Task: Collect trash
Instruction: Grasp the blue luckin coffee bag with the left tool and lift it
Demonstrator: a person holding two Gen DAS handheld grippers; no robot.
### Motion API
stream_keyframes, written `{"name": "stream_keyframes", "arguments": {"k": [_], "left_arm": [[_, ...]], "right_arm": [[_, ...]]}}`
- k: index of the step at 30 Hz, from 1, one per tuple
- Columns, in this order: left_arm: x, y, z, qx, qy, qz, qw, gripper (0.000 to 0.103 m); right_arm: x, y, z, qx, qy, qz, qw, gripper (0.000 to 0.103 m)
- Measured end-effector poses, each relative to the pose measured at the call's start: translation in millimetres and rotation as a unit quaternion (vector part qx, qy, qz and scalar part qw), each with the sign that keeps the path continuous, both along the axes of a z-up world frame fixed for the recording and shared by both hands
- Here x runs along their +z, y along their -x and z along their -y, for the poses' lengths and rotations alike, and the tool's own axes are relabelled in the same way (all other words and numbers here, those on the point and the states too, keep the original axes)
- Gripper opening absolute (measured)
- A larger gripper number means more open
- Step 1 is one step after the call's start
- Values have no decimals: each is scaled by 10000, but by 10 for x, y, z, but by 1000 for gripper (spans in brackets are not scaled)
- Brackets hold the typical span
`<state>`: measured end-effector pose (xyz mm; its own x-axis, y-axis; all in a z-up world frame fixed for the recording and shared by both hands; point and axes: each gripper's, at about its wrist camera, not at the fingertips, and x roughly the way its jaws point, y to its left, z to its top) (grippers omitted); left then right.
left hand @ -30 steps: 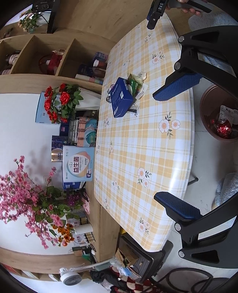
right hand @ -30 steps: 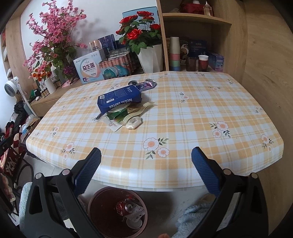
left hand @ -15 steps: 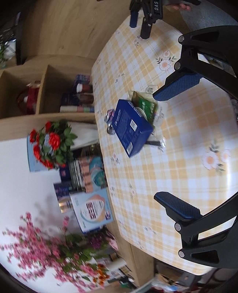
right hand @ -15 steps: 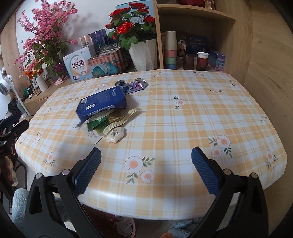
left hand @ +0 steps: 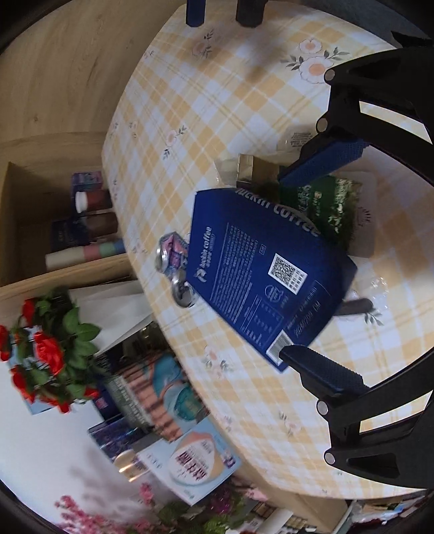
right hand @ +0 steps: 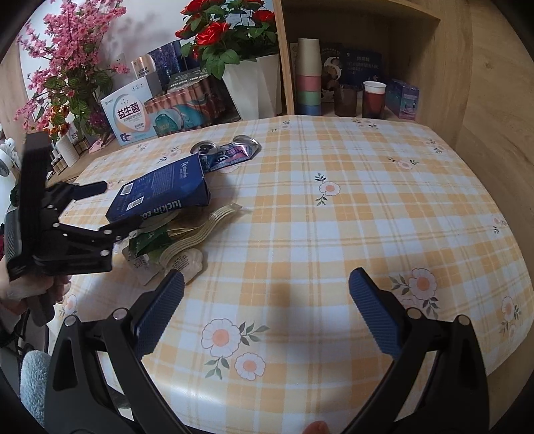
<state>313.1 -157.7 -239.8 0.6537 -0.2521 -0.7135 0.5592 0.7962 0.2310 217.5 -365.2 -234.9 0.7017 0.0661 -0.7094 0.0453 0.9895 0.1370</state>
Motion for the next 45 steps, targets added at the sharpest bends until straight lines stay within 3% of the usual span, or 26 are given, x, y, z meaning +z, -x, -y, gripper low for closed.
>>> {"name": "stream_keyframes", "arguments": {"k": [5, 11, 17, 22, 28, 39, 45], "left_arm": [[-164, -159, 66, -26, -224, -177, 9996, 92], [-166, -247, 15, 12, -29, -306, 9995, 91], [-104, -153, 12, -406, 26, -328, 9986, 68], [58, -136, -69, -415, 314, -347, 9980, 51], [242, -94, -195, -456, 502, -278, 9973, 37], [499, -153, -566, -87, 994, -300, 9946, 28], [576, -265, -901, 340, 1361, -407, 9893, 23]], "right_arm": [[-46, -13, 48, -35, -8, -48, 10000, 97], [-87, -15, 85, -65, 69, -156, 9998, 97], [-97, -37, 51, -17, 115, -229, 9997, 97], [38, -21, -45, 145, 159, -151, 9997, 97], [175, 1, -100, 166, 248, -84, 9995, 97], [189, 14, -164, 179, 246, -118, 9995, 97], [158, -48, -173, 152, 176, -163, 9996, 97]]}}
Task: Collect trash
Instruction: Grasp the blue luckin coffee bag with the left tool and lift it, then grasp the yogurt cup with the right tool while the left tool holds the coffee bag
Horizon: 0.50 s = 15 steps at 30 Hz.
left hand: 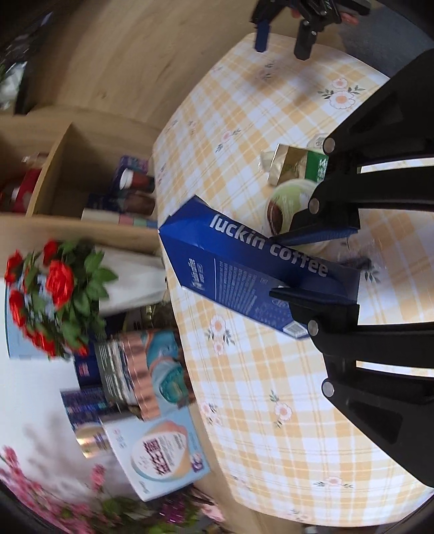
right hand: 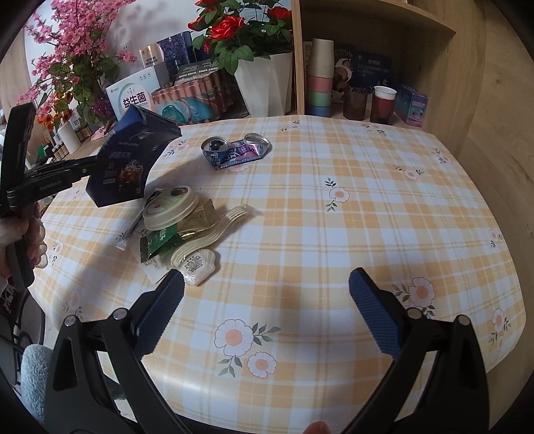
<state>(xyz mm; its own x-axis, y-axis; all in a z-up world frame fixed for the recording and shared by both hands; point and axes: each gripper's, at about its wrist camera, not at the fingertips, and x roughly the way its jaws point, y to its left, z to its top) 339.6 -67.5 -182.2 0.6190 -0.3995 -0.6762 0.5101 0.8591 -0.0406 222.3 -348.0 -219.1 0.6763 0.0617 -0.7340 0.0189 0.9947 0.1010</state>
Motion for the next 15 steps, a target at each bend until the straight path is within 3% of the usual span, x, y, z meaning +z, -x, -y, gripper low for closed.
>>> {"name": "stream_keyframes", "arguments": {"k": [7, 15], "left_arm": [[-70, -150, -371, 446, 169, -198, 9987, 22], [-241, -236, -319, 333, 58, -276, 9990, 20]], "right_arm": [[-52, -104, -31, -14, -75, -61, 10000, 97], [-168, -210, -69, 2, -108, -177, 9998, 97]]}}
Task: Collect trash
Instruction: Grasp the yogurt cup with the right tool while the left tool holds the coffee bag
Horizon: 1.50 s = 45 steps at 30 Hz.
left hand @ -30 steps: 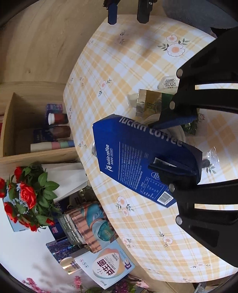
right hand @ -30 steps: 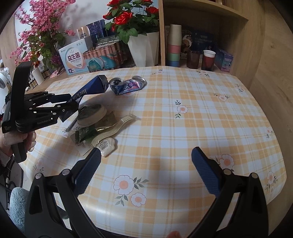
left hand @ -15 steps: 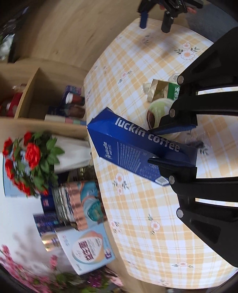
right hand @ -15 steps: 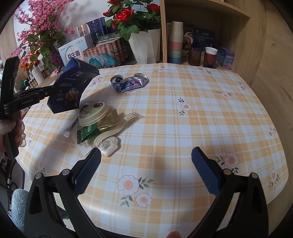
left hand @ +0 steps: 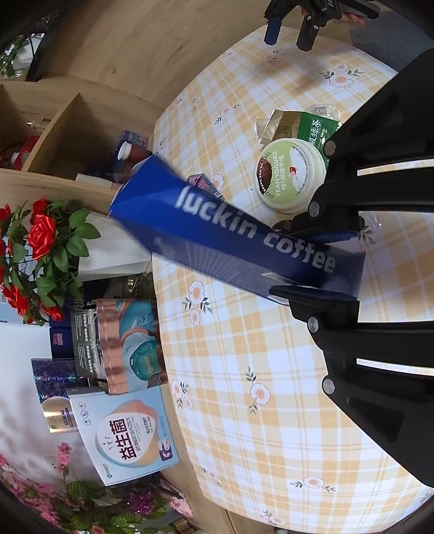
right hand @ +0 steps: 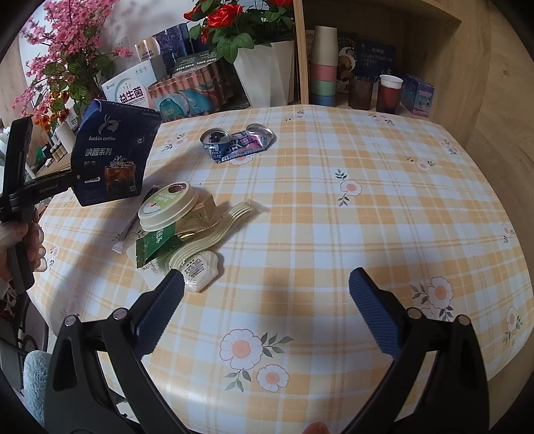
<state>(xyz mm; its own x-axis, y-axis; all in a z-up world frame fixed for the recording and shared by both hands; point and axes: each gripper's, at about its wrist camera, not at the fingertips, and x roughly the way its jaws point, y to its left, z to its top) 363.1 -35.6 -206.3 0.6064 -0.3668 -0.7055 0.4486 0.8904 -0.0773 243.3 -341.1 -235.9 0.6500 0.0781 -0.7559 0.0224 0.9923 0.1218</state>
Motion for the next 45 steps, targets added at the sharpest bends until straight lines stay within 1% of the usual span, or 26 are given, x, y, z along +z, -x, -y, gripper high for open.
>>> {"name": "stream_keyframes", "arguments": {"k": [5, 7, 9, 10, 12, 16, 17, 23, 26, 29, 31, 35, 38, 40, 43, 45], "left_arm": [[9, 53, -68, 166, 222, 180, 9995, 17], [50, 103, -111, 277, 227, 367, 9987, 16], [97, 149, -152, 302, 292, 457, 9981, 15], [127, 179, -185, 298, 348, 477, 9978, 15], [166, 231, -219, 282, 339, 515, 9977, 15], [212, 350, -357, 327, 341, 572, 9972, 15], [216, 373, -405, 389, 357, 573, 9970, 15], [218, 516, -719, 684, 497, 584, 9947, 15], [228, 586, -850, 757, 552, 597, 9938, 15], [240, 645, -945, 804, 565, 607, 9933, 15], [236, 675, -971, 800, 568, 614, 9933, 15], [229, 753, -952, 674, 526, 702, 9939, 15], [237, 782, -880, 535, 386, 783, 9947, 15], [234, 775, -861, 488, 354, 761, 9953, 16], [208, 759, -853, 467, 352, 697, 9958, 17], [193, 766, -846, 434, 335, 673, 9962, 17]], "right_arm": [[-65, -67, -48, 102, -97, -52, 9999, 97], [-106, -117, -81, 177, -257, -126, 9994, 97], [-119, -166, -141, 230, -234, -126, 9994, 97], [-116, -196, -189, 300, -190, -112, 9993, 97], [-97, -246, -292, 462, -88, -70, 9989, 97], [-45, -424, -561, 1021, 44, -45, 9947, 97], [-36, -505, -663, 1243, 64, -58, 9922, 97], [-95, -950, -1138, 1927, 455, -159, 9801, 97], [-143, -1137, -1333, 2073, 722, -262, 9753, 97], [-200, -1284, -1430, 2121, 888, -350, 9726, 97], [-242, -1387, -1434, 2038, 899, -465, 9738, 97], [-357, -1542, -1385, 1882, 713, -740, 9767, 97], [-443, -1610, -1350, 1738, 627, -906, 9786, 97], [-483, -1621, -1316, 1658, 490, -974, 9801, 97], [-525, -1624, -1313, 1696, 458, -1029, 9791, 96], [-519, -1610, -1307, 1723, 451, -1013, 9788, 81]]}}
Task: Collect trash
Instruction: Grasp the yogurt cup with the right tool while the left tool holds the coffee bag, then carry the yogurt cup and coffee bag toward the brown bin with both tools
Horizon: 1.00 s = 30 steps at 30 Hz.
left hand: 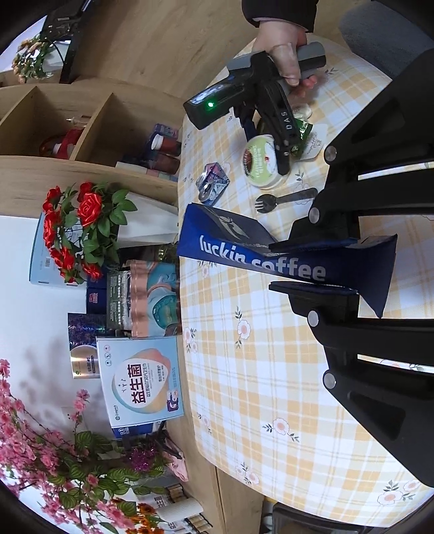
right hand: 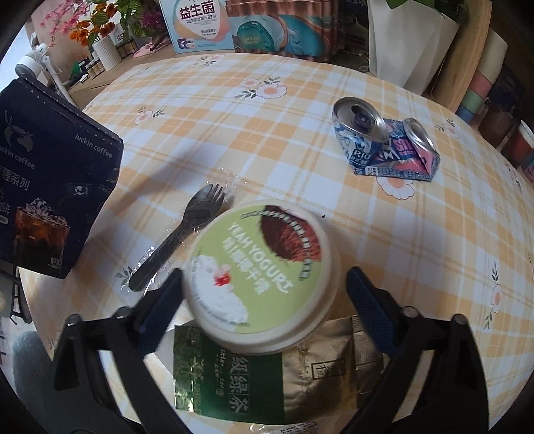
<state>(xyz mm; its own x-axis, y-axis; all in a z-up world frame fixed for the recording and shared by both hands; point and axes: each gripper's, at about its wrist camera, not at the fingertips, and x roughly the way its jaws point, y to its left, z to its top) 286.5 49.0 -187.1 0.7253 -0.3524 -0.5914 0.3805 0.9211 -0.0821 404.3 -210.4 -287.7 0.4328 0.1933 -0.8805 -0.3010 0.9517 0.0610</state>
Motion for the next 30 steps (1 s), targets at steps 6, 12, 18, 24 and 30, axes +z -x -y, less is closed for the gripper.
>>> {"name": "stream_keyframes", "arguments": {"k": [6, 12, 18, 24, 30], "left_arm": [[-5, 31, -17, 38, 180, -92, 9998, 17], [64, 85, -24, 114, 397, -111, 9991, 16], [155, 191, 44, -6, 351, -102, 9993, 16], [259, 380, 103, -153, 266, -115, 9995, 15], [416, 624, 211, -376, 118, -73, 9992, 13]], "right_arm": [[124, 114, -5, 118, 54, 298, 9995, 81], [316, 268, 31, 134, 22, 635, 9979, 81], [471, 491, 73, 92, -165, 782, 9968, 81], [657, 793, 106, 113, -350, 1010, 9942, 81], [843, 1130, 170, 59, -619, 1187, 9910, 81]]}}
